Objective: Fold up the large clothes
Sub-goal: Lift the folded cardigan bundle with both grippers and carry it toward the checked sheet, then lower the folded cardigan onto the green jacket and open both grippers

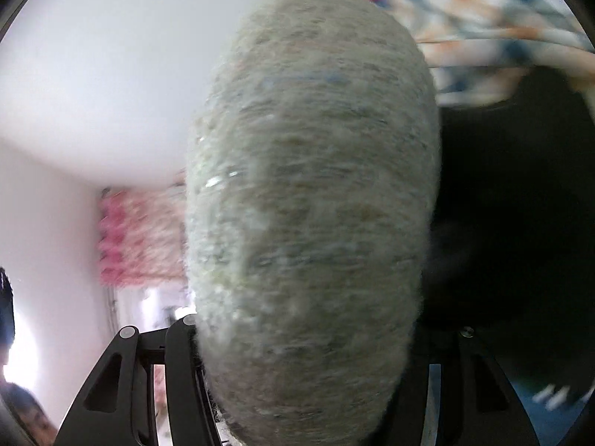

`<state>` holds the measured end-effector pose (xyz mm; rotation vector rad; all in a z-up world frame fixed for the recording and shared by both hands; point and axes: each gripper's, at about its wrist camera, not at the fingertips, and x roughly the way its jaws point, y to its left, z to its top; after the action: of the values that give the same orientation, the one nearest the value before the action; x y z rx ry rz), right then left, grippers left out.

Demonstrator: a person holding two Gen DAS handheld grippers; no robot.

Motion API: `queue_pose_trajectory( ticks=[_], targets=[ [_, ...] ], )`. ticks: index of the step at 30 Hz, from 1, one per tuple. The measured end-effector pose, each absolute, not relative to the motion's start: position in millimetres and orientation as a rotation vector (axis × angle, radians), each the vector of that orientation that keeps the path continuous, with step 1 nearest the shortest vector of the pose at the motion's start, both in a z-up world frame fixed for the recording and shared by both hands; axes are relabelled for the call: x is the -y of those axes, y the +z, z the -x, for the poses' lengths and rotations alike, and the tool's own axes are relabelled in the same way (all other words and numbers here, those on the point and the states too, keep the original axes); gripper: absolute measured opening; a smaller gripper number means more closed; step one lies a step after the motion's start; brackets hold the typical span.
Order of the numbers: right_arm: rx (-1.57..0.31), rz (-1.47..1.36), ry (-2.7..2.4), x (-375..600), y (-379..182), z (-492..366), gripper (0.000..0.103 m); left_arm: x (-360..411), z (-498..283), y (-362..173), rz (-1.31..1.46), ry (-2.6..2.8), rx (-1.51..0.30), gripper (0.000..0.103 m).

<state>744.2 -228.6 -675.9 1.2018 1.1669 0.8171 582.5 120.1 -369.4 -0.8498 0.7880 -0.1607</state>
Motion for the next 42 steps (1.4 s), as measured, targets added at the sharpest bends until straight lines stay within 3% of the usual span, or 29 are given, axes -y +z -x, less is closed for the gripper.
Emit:
queue_pose_trajectory(
  ticks=[4,9,16,18,19,20,21,22,26,28,42],
  targets=[
    [-1.236,-1.149,0.759,254,-746,-751,0.058,-97,-594,-450,0.835,-0.151,-0.921,0.009],
    [-1.237,-1.03,0.837,276,-734,-762,0.06,-91,-575,-472,0.805,-0.154,-0.932,0.011],
    [-1.304,-0.647,0.556,261,-696,-754,0.088,-84,-574,-430,0.58,-0.11,-0.982,0.021],
    [-1.288,-0.518,0.457,254,-681,-741,0.089,-79,-576,-425,0.489,-0.069,-0.995,0.031],
    [-1.283,-0.452,0.409,250,-673,-734,0.089,-75,-573,-417,0.427,-0.031,-1.006,0.049],
    [-1.269,-0.383,0.356,245,-665,-724,0.089,-73,-572,-415,0.391,-0.011,-1.012,0.079],
    [-1.261,-0.326,0.309,236,-657,-718,0.089,-71,-569,-407,0.342,0.021,-1.01,0.091],
    [-1.257,-0.247,0.242,227,-650,-707,0.089,-70,-565,-402,0.309,0.04,-1.0,0.096],
    [-1.214,-0.013,0.019,250,-620,-674,0.091,-60,-548,-370,0.142,0.114,-0.984,0.096],
    [-1.199,0.053,-0.061,240,-566,-653,0.092,-55,-538,-353,0.067,0.15,-0.977,0.097],
    [-1.084,-0.01,-0.24,185,-316,-422,0.093,-27,-416,-203,-0.091,0.116,-0.942,0.097]
  ],
)
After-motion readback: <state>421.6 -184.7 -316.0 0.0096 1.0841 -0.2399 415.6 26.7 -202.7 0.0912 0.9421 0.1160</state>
